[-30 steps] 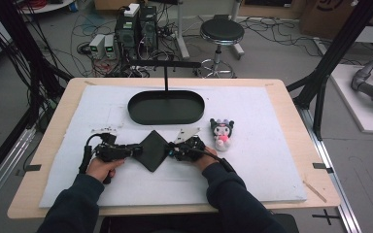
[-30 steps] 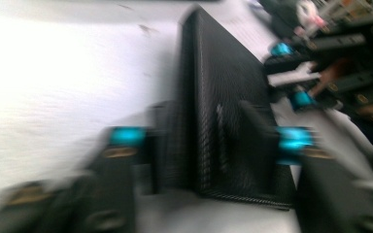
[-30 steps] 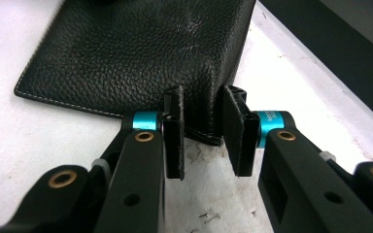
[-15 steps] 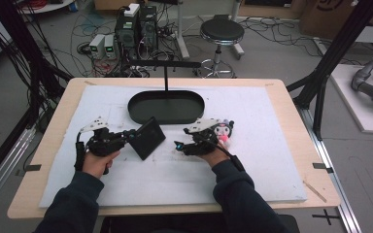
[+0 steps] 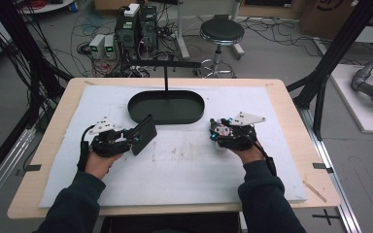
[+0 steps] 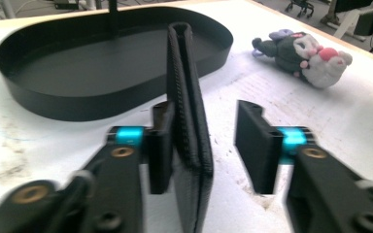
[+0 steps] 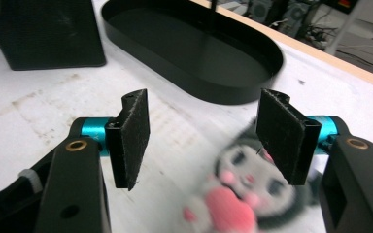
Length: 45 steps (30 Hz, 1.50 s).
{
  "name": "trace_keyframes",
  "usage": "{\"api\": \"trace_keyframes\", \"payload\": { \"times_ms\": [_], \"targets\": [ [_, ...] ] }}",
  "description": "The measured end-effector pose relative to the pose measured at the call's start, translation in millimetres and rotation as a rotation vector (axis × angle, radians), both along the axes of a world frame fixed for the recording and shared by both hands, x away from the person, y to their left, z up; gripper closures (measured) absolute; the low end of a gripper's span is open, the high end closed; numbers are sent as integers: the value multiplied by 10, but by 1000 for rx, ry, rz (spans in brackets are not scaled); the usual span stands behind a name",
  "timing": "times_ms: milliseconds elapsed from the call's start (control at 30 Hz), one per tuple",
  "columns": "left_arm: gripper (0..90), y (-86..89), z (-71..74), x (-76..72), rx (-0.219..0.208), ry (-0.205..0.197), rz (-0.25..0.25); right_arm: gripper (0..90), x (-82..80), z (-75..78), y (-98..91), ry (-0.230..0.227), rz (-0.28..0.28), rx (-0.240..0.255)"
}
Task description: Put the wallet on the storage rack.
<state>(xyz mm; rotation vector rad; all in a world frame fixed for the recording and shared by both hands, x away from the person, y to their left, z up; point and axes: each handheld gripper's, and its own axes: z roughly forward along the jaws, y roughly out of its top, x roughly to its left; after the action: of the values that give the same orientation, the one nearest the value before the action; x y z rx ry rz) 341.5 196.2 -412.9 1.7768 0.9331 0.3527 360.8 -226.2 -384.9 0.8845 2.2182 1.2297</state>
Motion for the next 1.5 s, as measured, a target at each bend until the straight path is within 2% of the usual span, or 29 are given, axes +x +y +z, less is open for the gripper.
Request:
{"api": "trace_keyframes", "payload": {
  "times_ms": [133, 233, 400, 667, 700, 733, 767, 800, 933, 1000, 1067, 1100, 1133, 1200, 1233, 1400, 1500],
  "targets": [
    [467, -35, -9, -7, -6, -6, -12, 379, -24, -16, -42, -3, -6, -11],
    [456, -57, -16, -16, 2, -17, -17, 380, -26, -22, -33, -6, -2, -20],
    [446, -104, -76, -6, 49, 4, -3, 380, -23, -26, -38, -4, -5, -19],
    [420, -75, -89, -2, 49, -9, 41, 380, -17, -40, -48, -2, -9, -20],
    [443, -66, -80, -9, 52, -18, 38, 380, -19, -44, -43, -1, -10, -20],
    [551, -64, -67, -27, 68, -42, 36, 380, -21, -45, -44, 0, -9, -23],
    [700, -71, -51, -50, 91, -71, 41, 380, -21, -46, -45, 1, -9, -22],
    [770, -82, -37, -61, 116, -83, 52, 380, -22, -47, -46, 2, -11, -22],
    [786, -70, 23, -71, 158, -116, 48, 380, -24, -48, -57, 2, -17, -18],
    [786, -38, 43, -76, 144, -123, 49, 380, -26, -49, -60, 3, -19, -16],
    [761, -27, 23, -61, 140, -100, 46, 380, -24, -53, -61, 3, -19, -13],
    [761, -33, 2, -53, 125, -86, 53, 380, -24, -53, -61, 3, -19, -13],
    [709, -37, -11, -47, 120, -76, 55, 380, -23, -52, -63, 1, -19, -14],
    [780, -68, -6, -59, 142, -96, 44, 380, -27, -44, -72, 1, -22, -8],
    [787, -78, 7, -59, 149, -101, 37, 380, -27, -39, -81, -3, -21, -6],
    [790, -86, 162, -2, 120, -132, 44, 369, -32, -2, -128, -13, -39, 6],
    [792, -66, 266, 95, 111, -136, 53, 369, -41, 16, -162, -21, -41, 11]
  ]
}}
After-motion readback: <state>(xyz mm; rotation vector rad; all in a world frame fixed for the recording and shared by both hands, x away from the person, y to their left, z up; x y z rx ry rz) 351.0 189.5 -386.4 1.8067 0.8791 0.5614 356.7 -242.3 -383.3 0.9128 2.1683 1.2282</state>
